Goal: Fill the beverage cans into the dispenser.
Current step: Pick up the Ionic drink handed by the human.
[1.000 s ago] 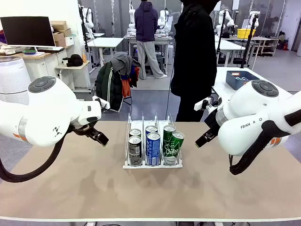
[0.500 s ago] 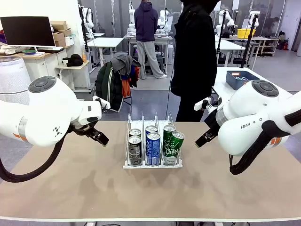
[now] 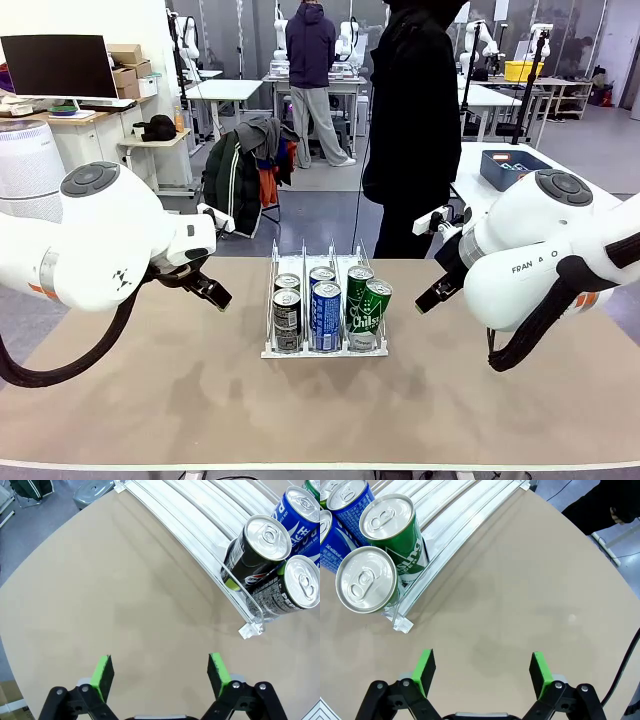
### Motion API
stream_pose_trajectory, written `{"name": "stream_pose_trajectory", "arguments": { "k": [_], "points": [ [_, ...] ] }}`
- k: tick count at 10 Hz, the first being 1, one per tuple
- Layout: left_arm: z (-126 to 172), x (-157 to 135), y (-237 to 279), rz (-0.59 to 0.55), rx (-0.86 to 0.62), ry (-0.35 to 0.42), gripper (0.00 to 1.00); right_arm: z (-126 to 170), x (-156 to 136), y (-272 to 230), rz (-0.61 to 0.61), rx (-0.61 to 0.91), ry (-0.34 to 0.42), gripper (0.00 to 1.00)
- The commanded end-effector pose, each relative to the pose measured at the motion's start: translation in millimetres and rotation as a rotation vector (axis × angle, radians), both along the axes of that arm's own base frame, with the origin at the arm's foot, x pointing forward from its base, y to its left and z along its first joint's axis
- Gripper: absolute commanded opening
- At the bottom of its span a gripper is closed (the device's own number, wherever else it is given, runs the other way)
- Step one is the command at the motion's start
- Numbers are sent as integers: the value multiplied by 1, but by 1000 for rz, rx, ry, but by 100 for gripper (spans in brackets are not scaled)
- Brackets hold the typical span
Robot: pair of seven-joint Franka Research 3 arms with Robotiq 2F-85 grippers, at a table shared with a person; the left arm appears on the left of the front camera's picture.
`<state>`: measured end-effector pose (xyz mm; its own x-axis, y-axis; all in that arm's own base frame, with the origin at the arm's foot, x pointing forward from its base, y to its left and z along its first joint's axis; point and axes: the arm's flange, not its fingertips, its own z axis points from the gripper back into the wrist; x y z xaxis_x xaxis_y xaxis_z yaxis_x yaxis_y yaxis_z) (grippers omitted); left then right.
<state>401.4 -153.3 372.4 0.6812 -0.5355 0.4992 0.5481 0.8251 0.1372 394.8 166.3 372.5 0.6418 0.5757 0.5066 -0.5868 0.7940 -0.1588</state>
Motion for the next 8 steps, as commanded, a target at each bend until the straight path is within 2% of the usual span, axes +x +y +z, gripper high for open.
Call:
{"name": "stream_pose_trajectory", "arguments": {
  "k": [1, 2, 3, 4, 5, 6, 7, 8],
  "points": [
    [0, 1, 1, 3, -1, 0, 100, 0, 0, 0, 0, 0, 0, 100],
    [0, 1, 1, 3, -1, 0, 100, 0, 0, 0, 0, 0, 0, 100],
    [0, 1, 1, 3, -1, 0, 100, 24, -29, -6, 28, 56, -12, 100],
    [0, 1, 1, 3, -1, 0, 100, 35, -43, -12, 11, 112, -70, 100],
    [0, 0, 0, 0, 0, 0, 100, 39, -46, -19, 2, 124, -73, 100],
    [49, -25, 10, -100, -19, 38, 100, 47, -46, -26, -2, 137, -40, 100],
    [100, -46, 29, -27, -38, 23, 100, 57, -42, -34, -18, 138, -20, 100],
    [139, -61, 48, -10, -57, 5, 100, 64, -38, -40, -20, 140, -11, 100]
  ]
}}
